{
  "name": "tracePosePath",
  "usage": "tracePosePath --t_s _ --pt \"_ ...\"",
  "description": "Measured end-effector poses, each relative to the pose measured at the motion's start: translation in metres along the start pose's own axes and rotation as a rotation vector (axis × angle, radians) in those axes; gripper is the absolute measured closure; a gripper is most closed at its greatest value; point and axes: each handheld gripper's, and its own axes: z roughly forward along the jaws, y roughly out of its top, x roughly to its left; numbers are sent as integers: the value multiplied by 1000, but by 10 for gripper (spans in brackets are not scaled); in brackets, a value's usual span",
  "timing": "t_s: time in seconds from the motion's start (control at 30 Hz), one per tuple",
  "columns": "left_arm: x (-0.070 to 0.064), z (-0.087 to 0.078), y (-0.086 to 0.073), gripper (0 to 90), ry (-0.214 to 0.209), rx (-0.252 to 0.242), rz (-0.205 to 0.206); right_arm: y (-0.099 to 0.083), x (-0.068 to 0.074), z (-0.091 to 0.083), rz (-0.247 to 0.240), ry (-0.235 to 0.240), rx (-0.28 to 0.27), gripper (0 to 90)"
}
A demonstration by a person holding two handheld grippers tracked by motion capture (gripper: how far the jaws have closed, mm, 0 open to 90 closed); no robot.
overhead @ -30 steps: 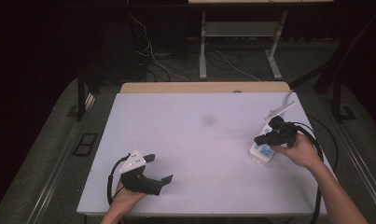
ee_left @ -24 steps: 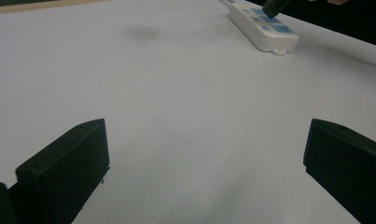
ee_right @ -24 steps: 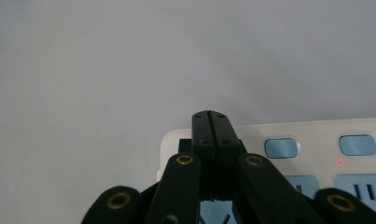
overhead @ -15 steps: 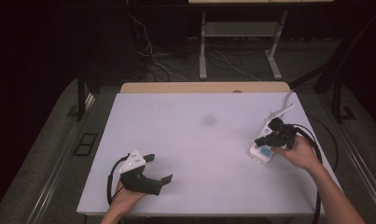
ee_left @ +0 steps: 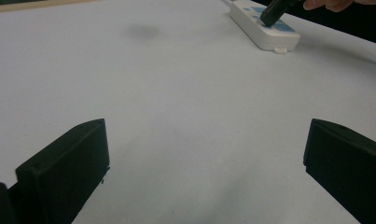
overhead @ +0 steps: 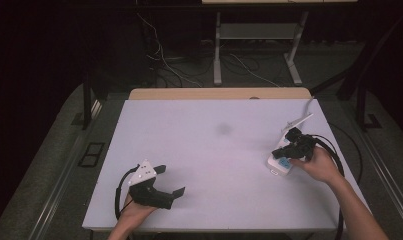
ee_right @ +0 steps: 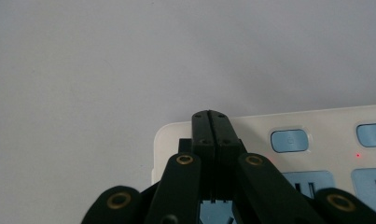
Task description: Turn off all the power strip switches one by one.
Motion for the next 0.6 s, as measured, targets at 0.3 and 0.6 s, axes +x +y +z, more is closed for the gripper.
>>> tracePosePath --t_s 0.3,0.6 --pt "1 0 0 0 3 4 0 -9 -7 0 34 48 -57 900" --pt "1 -1 -1 0 14 4 -6 -10 -11 1 44 73 -69 900"
